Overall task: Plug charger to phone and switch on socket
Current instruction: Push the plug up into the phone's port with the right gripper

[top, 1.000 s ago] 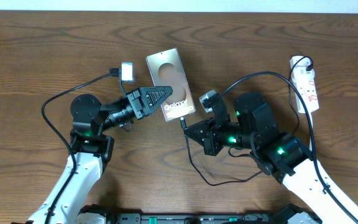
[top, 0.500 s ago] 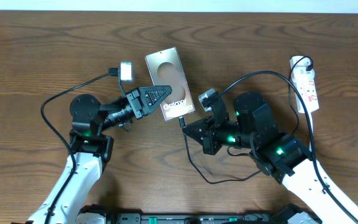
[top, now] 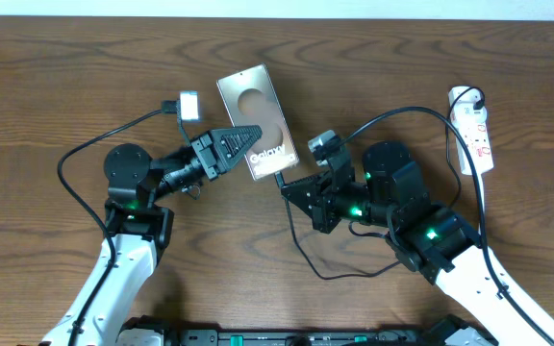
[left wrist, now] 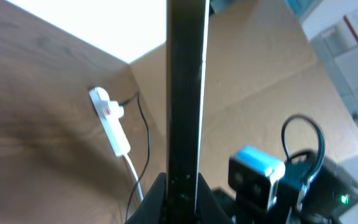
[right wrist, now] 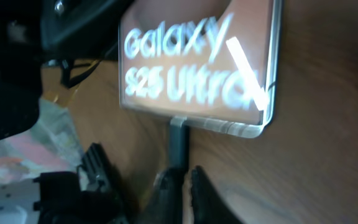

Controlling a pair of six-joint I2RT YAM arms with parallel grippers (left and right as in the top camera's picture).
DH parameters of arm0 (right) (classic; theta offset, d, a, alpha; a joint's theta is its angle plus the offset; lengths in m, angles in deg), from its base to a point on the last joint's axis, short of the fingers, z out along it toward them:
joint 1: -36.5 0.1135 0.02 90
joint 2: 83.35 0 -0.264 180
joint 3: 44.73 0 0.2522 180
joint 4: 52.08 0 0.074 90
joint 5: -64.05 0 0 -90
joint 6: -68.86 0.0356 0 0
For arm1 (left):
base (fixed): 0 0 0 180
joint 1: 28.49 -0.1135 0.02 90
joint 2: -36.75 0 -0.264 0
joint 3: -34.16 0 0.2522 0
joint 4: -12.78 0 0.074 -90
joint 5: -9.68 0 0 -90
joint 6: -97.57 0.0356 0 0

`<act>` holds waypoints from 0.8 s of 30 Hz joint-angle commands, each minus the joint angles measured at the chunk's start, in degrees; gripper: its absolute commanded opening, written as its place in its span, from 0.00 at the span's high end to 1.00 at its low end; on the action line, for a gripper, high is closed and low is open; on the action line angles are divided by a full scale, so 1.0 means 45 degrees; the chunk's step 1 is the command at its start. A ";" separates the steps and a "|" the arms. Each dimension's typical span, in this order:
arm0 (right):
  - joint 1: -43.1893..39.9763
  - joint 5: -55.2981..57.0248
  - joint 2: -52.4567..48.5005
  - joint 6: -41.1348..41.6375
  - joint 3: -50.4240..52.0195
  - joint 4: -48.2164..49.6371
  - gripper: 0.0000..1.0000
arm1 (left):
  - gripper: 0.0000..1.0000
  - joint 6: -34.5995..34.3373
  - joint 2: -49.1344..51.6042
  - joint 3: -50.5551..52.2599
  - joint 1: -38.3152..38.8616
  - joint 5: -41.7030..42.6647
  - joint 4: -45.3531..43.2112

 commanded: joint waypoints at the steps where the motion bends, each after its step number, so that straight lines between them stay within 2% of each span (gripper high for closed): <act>1: -0.0019 0.0461 0.0034 -0.0175 -0.0243 -0.0568 0.85 | 0.93 0.0369 -0.0102 -0.0219 0.0223 0.1103 -0.0117; 11: 0.0029 -0.2045 0.0034 -0.0185 -0.0243 -0.1967 0.72 | 0.93 0.1083 -0.0102 -0.0219 0.0223 0.0010 0.0102; 17: 0.0743 -0.0335 0.0029 -0.0418 -0.0243 -0.1933 0.70 | 0.93 0.1083 -0.0102 -0.0219 0.0223 -0.0724 0.0763; 21: 0.1307 0.2113 0.0029 -0.0403 -0.0243 -0.1661 0.75 | 0.93 0.1078 -0.0102 -0.0219 0.0223 -0.0680 0.0894; 24: 0.1496 0.2701 0.0005 -0.0364 -0.0243 -0.1404 0.80 | 0.93 0.1078 -0.0102 -0.0219 0.0223 -0.0617 0.0899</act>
